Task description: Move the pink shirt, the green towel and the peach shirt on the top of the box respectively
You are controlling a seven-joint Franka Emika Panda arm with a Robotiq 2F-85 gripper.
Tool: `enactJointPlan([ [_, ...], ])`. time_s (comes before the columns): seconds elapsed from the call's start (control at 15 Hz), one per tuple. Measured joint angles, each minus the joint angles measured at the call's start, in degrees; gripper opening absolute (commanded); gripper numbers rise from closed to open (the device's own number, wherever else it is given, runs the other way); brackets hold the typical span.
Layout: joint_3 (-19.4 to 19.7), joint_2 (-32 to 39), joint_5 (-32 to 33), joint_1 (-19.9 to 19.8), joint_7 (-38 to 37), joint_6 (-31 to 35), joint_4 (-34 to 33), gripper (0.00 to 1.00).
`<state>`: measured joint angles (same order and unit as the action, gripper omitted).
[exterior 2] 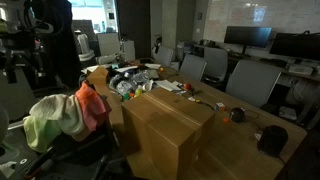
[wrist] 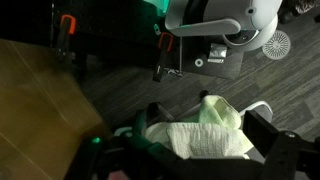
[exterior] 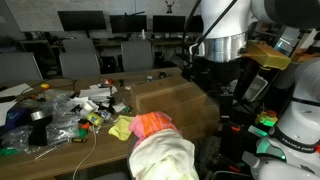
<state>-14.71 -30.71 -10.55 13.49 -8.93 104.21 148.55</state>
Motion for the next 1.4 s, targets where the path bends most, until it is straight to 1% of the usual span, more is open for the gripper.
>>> enactJointPlan([
  [0.53, 0.0, 0.11, 0.03, 0.0, 0.02, 0.01, 0.0, 1.0],
  [0.73, -0.16, 1.53, 0.59, 0.01, 0.31, 0.01, -0.51, 1.0],
  [0.93, -0.98, 5.29, 2.54, 0.02, 0.32, 0.03, -2.86, 1.0],
  [1.13, -1.81, 10.59, 5.35, 0.02, 0.28, 0.96, -6.93, 1.0],
  [1.4, -1.56, 17.02, 8.4, -0.42, 0.23, 3.63, -12.06, 1.0],
])
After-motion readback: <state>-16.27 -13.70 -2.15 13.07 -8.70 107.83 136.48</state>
